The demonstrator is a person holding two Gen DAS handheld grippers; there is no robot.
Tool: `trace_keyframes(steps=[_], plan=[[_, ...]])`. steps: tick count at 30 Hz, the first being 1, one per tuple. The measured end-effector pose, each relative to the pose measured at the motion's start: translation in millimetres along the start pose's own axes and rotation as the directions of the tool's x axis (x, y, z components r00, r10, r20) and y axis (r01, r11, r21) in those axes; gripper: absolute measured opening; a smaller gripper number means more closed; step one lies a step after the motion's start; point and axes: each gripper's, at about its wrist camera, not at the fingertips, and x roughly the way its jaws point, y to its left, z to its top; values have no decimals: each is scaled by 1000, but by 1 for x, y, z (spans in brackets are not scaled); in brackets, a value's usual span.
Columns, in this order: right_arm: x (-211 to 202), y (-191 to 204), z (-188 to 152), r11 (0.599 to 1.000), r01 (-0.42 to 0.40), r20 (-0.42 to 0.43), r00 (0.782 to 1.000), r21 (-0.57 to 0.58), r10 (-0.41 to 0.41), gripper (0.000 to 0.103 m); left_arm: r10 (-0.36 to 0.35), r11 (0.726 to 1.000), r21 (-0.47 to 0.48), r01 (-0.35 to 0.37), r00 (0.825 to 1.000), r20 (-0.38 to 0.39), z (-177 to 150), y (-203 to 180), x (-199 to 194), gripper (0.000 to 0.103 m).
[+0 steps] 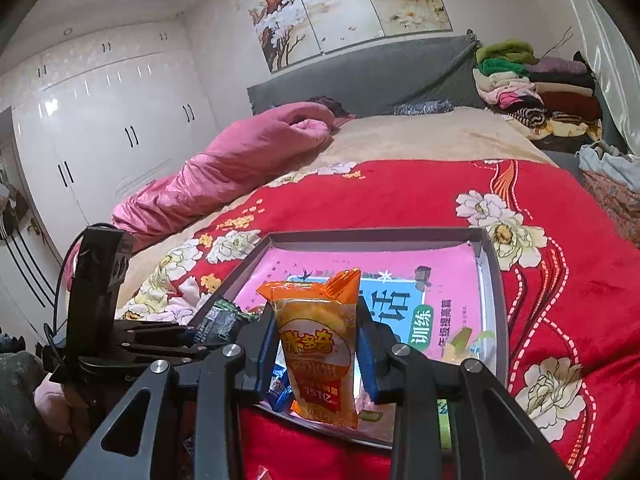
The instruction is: Organize snacks
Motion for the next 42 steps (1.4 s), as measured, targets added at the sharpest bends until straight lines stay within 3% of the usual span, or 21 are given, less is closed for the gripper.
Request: trace_keyframes(steps=[31,42], plan=[[25,6,-13,999,-44,-102,994,-14,42,37,3,1000,5,-3,1000,-7,-1,2,4,36],[38,13,-21,998,-49,-179,983,-46,40,38,1,1000,9,-1,1000,-9,-2,2,3,36]])
